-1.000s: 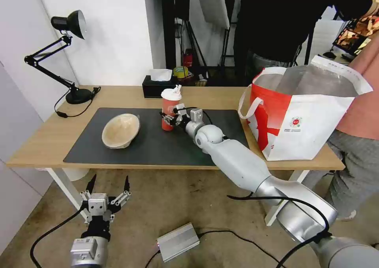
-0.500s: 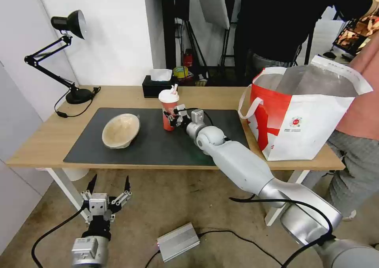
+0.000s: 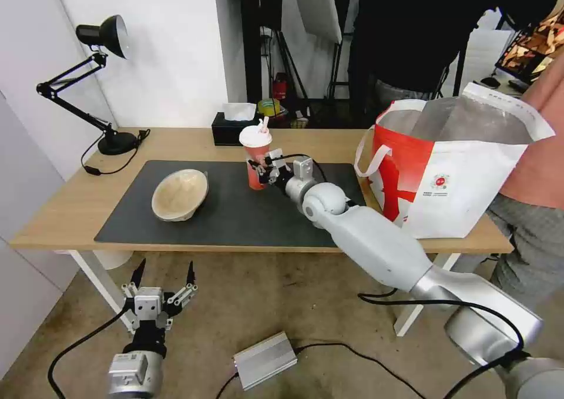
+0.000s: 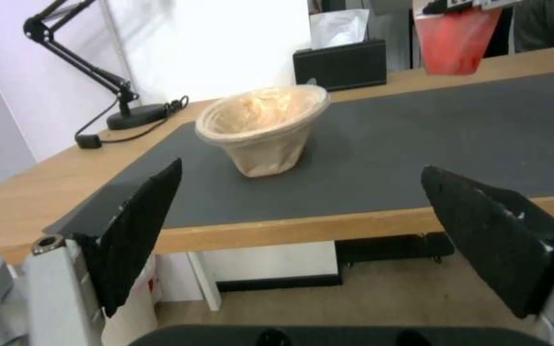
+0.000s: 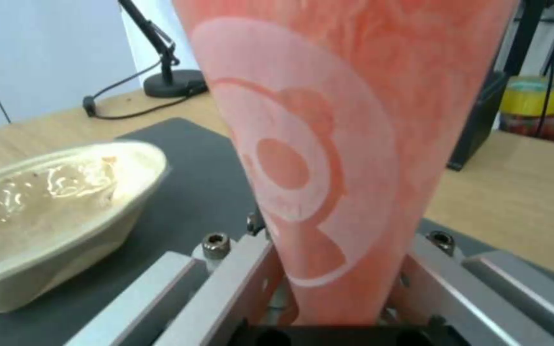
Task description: Pick up the trash from the table and place it into the takeout bag.
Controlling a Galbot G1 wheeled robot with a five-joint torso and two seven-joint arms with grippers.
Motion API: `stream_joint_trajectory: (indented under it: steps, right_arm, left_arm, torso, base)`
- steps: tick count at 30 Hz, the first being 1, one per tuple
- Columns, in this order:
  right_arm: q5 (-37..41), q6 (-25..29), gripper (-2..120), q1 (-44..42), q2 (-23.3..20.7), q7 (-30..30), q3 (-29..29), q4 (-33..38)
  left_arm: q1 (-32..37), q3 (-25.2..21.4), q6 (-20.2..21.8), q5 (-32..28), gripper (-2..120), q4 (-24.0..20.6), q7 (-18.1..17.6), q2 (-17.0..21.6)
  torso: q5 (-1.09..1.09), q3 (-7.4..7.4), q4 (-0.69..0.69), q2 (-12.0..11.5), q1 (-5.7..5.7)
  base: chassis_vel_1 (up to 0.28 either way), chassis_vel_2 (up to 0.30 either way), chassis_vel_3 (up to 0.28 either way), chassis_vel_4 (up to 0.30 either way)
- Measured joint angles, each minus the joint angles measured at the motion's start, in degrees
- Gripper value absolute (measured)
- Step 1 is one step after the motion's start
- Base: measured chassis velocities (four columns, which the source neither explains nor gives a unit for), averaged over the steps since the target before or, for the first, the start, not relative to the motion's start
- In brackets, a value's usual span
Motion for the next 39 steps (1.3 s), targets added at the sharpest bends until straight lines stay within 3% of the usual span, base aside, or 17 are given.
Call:
stream_joint_trajectory:
  steps: [11, 21, 25, 29, 39]
  right_arm:
    - [4.04, -4.71, 3, 5.13, -7.81, 1.95, -0.63, 13.49]
    - [4.06, -9.23, 3, 14.02, -15.80, -0.90, -0.04, 18.80]
    - [2.93, -11.47, 3, 18.36, -19.64, -5.83, -0.12, 19.12]
    - [-1.01, -16.42, 3, 23.32, -24.12, -14.42, 1.18, 18.09]
    - [-11.27, -17.72, 3, 27.13, -32.35, -26.96, 4.17, 14.75]
  left_arm:
    - [0.06, -0.28, 0.01, 1.11, 100, -0.76, 0.13, 0.42]
    - [0.04, -0.06, 0.06, 1.12, 100, -1.18, 0.16, 0.83]
    - [0.04, -0.01, 0.08, 1.11, 100, -1.21, 0.17, 1.07]
    - [0.04, 0.13, 0.08, 1.04, 100, -1.25, 0.18, 1.32]
    - [-0.11, 0.42, 0.04, 0.65, 100, -1.35, 0.18, 1.97]
  torso:
    - [0.00, 0.00, 0.00, 0.00, 0.00]
    - [0.00, 0.00, -0.01, 0.00, 0.00]
    - [0.00, 0.00, 0.00, 0.00, 0.00]
    - [0.00, 0.00, 0.00, 0.00, 0.00]
    - [0.01, 0.00, 0.00, 0.00, 0.00]
  base:
    - [0.000, 0.000, 0.000, 0.000]
    - [0.000, 0.000, 0.000, 0.000]
    - [0.000, 0.000, 0.000, 0.000]
    - [0.000, 0.000, 0.000, 0.000]
    - [0.000, 0.000, 0.000, 0.000]
